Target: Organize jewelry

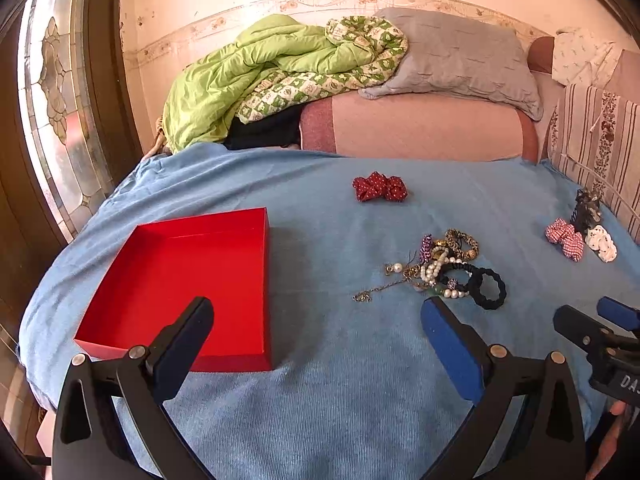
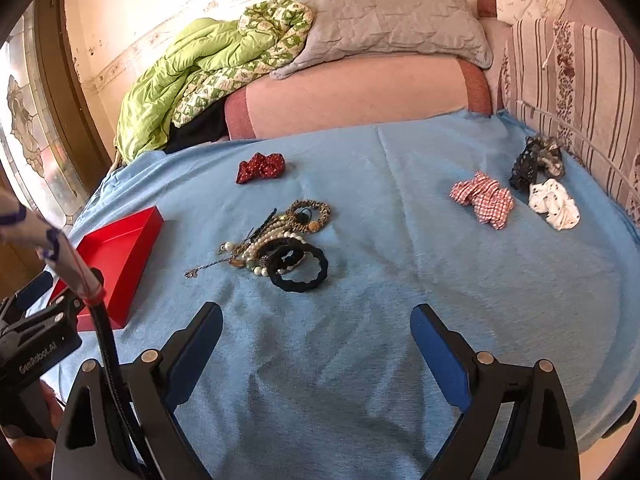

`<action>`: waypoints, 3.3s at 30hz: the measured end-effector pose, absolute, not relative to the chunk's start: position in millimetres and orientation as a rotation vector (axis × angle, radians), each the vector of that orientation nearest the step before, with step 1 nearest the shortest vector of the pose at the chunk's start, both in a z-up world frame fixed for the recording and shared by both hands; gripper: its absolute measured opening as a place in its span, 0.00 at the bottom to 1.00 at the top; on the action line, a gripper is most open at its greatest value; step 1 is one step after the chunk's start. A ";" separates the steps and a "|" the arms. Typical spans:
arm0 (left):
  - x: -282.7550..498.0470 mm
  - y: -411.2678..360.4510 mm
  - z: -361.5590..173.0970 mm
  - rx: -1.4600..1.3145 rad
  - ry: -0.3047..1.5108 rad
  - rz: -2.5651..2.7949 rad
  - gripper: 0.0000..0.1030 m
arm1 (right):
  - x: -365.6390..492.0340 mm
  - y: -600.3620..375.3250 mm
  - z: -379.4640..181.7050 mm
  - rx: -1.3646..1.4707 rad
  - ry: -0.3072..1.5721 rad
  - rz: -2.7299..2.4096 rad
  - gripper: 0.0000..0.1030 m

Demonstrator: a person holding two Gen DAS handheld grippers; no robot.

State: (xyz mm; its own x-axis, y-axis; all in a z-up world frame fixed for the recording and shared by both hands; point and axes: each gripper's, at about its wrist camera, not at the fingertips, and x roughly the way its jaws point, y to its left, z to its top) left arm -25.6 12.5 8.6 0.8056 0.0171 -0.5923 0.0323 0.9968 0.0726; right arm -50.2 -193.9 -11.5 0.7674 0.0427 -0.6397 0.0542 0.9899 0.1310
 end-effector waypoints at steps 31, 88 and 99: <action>63.1 24.2 -33.5 0.062 0.856 -0.286 0.48 | 73.9 -204.3 -70.7 0.198 1.056 0.027 0.08; 95.2 -2.9 -6.0 0.001 0.734 -0.442 0.18 | 44.2 -193.5 -17.4 0.239 0.764 0.173 0.08; 93.7 31.6 17.6 -0.014 0.664 -0.380 0.18 | 46.6 -174.5 -21.5 0.181 0.780 0.188 0.08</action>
